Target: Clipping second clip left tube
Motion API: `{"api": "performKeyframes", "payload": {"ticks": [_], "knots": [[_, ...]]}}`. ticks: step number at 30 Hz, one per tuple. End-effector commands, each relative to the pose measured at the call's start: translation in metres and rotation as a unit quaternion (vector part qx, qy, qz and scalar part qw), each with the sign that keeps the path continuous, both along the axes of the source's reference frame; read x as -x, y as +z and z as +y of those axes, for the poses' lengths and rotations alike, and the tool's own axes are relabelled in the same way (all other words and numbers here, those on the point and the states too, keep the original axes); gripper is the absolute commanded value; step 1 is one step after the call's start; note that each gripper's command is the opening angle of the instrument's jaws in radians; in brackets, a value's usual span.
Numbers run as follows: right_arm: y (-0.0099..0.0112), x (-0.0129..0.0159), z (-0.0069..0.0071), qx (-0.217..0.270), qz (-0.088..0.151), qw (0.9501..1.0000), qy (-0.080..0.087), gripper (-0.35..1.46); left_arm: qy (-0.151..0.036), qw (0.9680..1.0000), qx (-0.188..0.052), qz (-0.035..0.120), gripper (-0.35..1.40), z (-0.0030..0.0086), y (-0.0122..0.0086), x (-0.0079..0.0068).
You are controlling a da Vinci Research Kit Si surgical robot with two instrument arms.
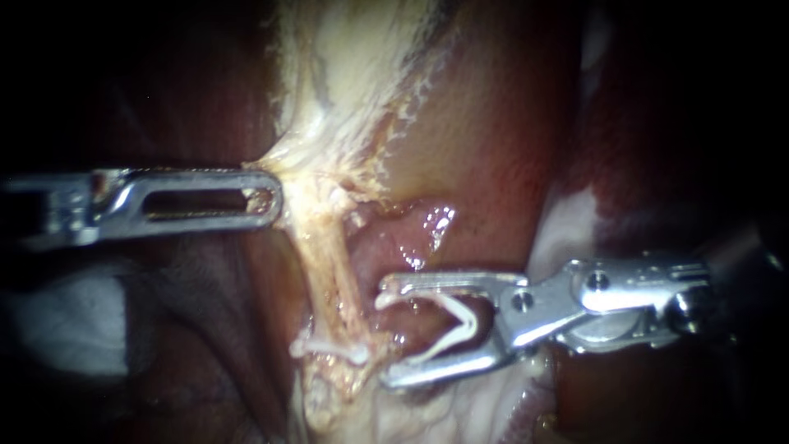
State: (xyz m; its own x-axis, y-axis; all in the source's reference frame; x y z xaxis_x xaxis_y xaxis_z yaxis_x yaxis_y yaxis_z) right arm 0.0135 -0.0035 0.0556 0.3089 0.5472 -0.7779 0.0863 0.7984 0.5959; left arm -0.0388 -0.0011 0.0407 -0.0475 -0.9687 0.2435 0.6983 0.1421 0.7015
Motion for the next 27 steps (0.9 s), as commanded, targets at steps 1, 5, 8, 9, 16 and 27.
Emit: {"api": "performKeyframes", "payload": {"ticks": [1,5,8,9,16,27], "knots": [[0.0003,-0.0003,0.0000,-0.001,-0.002,1.0000,0.000,0.60,0.000,1.0000,0.000,0.000,-0.35,0.0000,0.0000,0.0000],[0.0013,-0.0012,0.0000,-0.005,-0.011,0.9999,-0.002,0.60,-0.001,1.0000,0.000,0.001,-0.35,-0.0001,-0.0002,0.0000],[0.0021,-0.0017,0.0000,-0.007,-0.012,0.9999,0.000,0.59,-0.001,1.0000,0.000,0.001,-0.35,-0.0002,-0.0003,0.0001],[0.0023,-0.0019,0.0000,-0.006,-0.012,0.9999,0.000,0.59,-0.001,1.0000,0.000,0.001,-0.35,-0.0003,-0.0004,0.0001],[0.0039,-0.0029,-0.0001,-0.012,-0.019,0.9997,0.002,0.59,-0.002,1.0000,0.000,0.001,-0.35,-0.0004,-0.0006,0.0002],[0.0052,-0.0048,-0.0010,-0.021,-0.023,0.9995,-0.003,0.59,-0.002,1.0000,0.000,0.002,-0.35,-0.0004,-0.0006,0.0002]]}}
